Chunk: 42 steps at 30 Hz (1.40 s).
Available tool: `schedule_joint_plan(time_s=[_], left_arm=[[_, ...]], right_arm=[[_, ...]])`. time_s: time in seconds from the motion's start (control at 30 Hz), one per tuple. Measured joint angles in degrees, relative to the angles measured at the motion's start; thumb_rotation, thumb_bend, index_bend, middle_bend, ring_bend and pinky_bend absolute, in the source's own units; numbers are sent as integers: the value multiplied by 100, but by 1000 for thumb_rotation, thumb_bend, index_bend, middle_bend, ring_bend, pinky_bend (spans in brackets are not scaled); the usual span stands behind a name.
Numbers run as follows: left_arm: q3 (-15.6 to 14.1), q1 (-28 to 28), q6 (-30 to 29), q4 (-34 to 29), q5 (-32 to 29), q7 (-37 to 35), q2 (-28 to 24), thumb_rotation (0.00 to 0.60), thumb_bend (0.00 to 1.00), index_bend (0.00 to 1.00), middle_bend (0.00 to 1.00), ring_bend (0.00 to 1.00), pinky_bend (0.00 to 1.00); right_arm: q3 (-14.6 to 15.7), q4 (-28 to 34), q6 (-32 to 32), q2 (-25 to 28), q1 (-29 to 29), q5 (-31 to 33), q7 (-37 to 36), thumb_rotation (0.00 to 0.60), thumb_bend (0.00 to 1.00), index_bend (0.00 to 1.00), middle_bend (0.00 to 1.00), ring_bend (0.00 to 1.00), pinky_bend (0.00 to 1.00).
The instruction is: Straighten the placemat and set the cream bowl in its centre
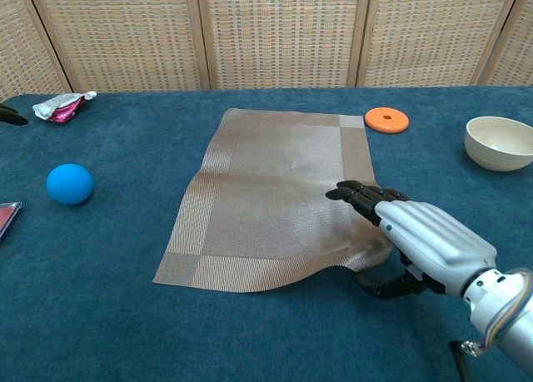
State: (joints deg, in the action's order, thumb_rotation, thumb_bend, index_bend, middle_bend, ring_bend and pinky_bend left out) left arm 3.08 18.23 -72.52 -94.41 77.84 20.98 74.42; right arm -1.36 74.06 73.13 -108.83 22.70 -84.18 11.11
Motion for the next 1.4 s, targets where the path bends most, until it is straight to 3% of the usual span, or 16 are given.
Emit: schedule_joint_plan(time_s=[0.13, 0.3, 0.5, 0.87, 1.03, 1.4], left_arm=[[2, 5, 21, 12, -33, 5, 5, 600, 127, 73, 0, 0, 0], [-4, 21, 63, 14, -75, 43, 15, 600, 127, 73, 0, 0, 0], [-12, 28, 77, 8, -99, 76, 22, 600, 127, 73, 0, 0, 0], [-34, 43, 100, -12, -131, 157, 25, 600, 127, 72, 0, 0, 0], [-35, 25, 51, -48, -105, 138, -3, 600, 127, 66, 0, 0, 0], [-40, 29, 53, -49, -100, 121, -15, 600, 127, 65, 0, 0, 0]], right_arm=[[-26, -112, 165, -79, -31, -129, -198, 600, 460, 416, 29, 0, 0], [-70, -315, 317, -173, -68, -259, -373, 600, 436, 514, 82, 0, 6], [-87, -359, 274, -178, -89, -270, -449, 600, 436, 553, 97, 0, 10], [-108, -372, 275, -116, -151, -282, -504, 600, 530, 666, 146, 0, 27], [-98, -322, 277, -83, -184, -281, -457, 600, 577, 674, 146, 0, 27], [-58, -91, 383, 147, -249, -381, -327, 600, 583, 684, 146, 0, 27]])
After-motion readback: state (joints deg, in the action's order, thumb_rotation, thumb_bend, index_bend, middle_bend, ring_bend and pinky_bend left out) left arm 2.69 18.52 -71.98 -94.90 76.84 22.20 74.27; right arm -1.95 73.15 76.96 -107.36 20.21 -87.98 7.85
